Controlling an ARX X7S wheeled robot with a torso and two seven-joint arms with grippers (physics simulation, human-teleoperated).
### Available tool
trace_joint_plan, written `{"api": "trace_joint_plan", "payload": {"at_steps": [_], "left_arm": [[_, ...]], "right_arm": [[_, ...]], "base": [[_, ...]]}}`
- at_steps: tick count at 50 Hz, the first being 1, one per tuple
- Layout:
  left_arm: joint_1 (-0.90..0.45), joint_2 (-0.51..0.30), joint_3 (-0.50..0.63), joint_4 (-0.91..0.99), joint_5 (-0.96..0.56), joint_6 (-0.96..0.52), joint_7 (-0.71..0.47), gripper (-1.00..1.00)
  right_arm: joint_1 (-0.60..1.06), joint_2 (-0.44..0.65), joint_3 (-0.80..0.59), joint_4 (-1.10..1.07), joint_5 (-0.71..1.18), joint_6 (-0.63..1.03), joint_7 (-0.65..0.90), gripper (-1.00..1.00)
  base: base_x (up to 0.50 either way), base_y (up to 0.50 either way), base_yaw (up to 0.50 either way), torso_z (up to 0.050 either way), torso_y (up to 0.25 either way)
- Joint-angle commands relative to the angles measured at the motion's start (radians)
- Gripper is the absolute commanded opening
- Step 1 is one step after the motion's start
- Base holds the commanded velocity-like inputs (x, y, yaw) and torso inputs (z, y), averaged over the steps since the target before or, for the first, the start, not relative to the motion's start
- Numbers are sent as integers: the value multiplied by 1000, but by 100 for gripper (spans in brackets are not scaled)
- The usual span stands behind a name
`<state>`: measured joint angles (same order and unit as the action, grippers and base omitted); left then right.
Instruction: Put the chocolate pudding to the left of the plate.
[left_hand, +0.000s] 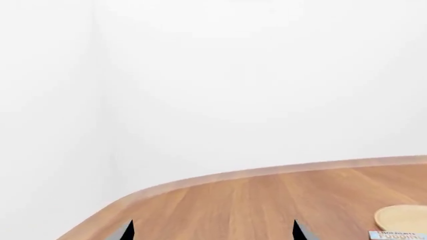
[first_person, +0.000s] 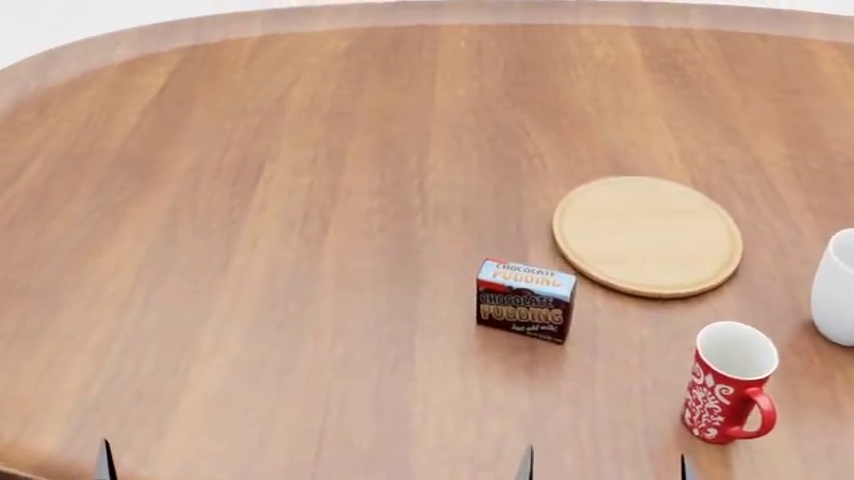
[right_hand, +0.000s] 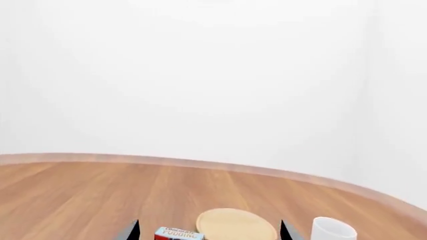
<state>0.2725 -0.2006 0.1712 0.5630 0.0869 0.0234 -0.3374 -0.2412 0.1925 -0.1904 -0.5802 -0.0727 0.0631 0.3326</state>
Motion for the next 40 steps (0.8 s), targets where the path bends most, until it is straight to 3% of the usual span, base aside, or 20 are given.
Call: {"api": "trace_joint_plan", "payload": {"at_steps": [1,40], "left_arm": [[-1,-9,2,8,-12,-3,-7,100],[-25,-30,14,-22,-43,-18,-23,100]], "right_arm": [[-6,9,-14,-18,-6,8,7,100],[12,31,-32,0,7,21,27,100]], "base": [[207,0,0,0,0],[214,0,0,0,0]]}}
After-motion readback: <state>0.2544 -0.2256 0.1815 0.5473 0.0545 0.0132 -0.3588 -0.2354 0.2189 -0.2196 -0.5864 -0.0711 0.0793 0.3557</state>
